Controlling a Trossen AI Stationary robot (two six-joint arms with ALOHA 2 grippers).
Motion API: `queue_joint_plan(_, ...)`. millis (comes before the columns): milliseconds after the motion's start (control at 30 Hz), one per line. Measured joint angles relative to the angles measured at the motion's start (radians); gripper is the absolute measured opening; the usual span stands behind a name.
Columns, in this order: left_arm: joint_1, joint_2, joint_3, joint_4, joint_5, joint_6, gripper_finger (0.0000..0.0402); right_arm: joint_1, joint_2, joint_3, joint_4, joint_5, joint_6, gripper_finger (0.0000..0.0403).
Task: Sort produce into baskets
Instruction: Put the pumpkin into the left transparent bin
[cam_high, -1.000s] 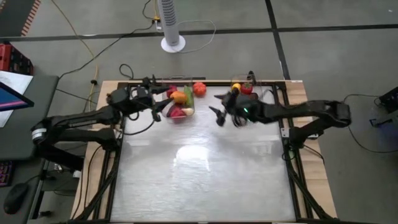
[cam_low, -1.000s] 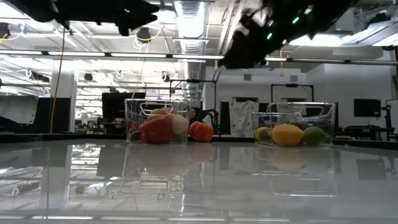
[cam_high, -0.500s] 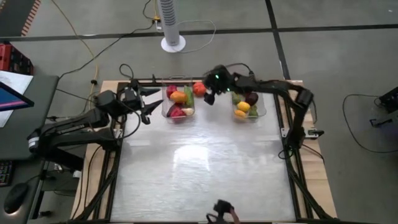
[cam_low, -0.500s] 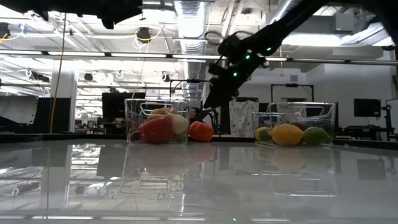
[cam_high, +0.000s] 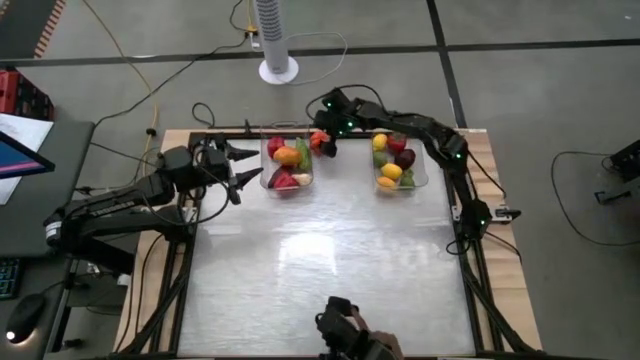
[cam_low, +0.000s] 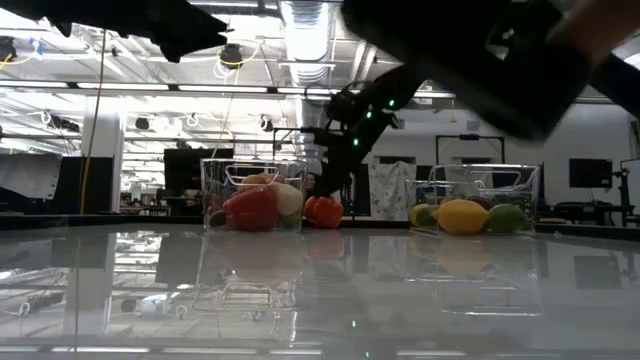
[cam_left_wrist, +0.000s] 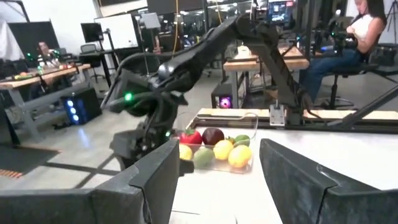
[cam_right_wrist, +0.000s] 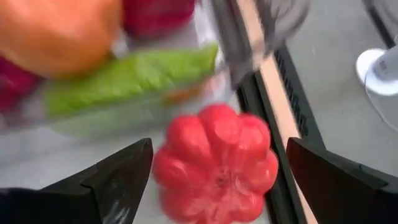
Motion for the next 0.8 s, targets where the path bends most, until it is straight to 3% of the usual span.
queue_joint_plan(333, 0.000, 0.000, 0.000, -0.052, 0.000, -0.016, 0.0210, 0.002, 0.077, 0.049, -0.075, 0.006, -0.061, 0.0384)
queue_joint_plan(567, 0.000, -0.013, 0.000, -0.048, 0.001, -0.017, 0.0210, 0.008, 0.052, 0.046, -0.137, 0.006, -0.012, 0.0330)
queue_joint_plan(800, -0.002, -0.070, 0.000, -0.054, 0.020, -0.046, 0.0210, 0.053, 0.000, 0.041, -0.215, 0.007, 0.030, 0.0322)
